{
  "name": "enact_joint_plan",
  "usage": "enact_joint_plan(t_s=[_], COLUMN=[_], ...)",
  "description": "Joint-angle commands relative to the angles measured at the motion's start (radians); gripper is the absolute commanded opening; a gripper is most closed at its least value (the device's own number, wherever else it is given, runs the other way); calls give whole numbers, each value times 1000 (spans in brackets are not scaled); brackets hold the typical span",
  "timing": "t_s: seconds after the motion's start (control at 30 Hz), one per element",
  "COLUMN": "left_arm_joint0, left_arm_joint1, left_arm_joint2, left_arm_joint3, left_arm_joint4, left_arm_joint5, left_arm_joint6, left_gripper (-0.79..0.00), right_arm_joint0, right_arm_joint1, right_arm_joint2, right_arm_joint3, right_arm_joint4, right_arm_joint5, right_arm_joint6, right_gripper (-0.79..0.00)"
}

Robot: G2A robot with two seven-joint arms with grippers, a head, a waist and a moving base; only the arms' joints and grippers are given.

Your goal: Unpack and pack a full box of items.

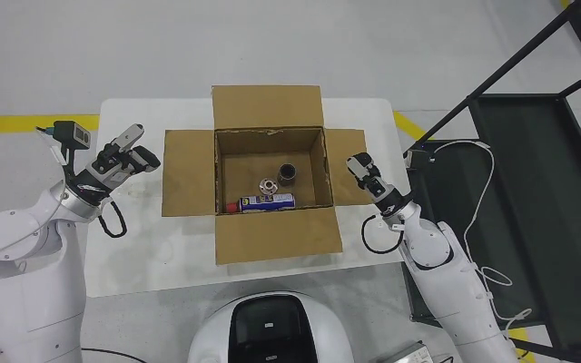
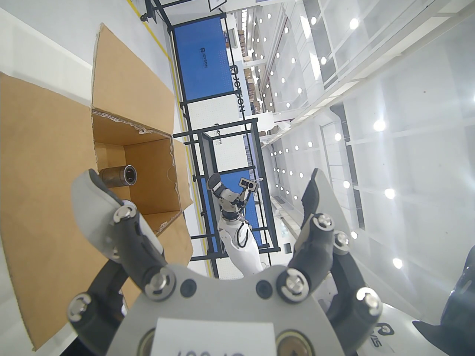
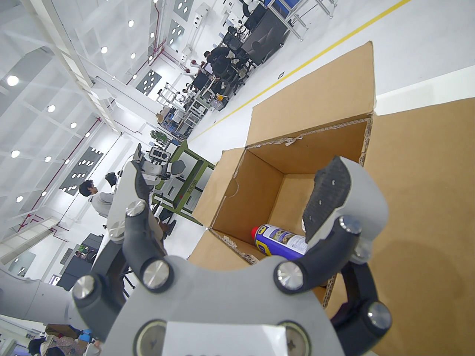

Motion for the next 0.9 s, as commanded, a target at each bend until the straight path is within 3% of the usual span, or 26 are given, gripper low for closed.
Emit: enact_joint_plan(t_s=[0.0, 0.6, 0.77, 0.87], left_arm_joint0=[0, 0, -2, -39], left_arm_joint1=[0, 0, 4, 13], left_arm_joint2=[0, 0, 26, 40], left_arm_joint3=[0, 0, 1, 57], left_arm_joint4=[0, 0, 23, 28], left_arm_joint5=[0, 0, -11, -32], left_arm_joint6=[0, 0, -25, -91], left_gripper=[0, 0, 0, 0], right_arm_joint0=[0, 1, 62, 107], right_arm_joint1=[0, 0, -2, -5], right_arm_joint2=[0, -1, -43, -87], right_arm_joint3=[0, 0, -2, 8], right_arm_joint4=[0, -5, -49, -102], right_arm_joint5=[0, 5, 38, 34], right_arm_joint6=[0, 3, 67, 124], right_gripper=[0, 0, 0, 0])
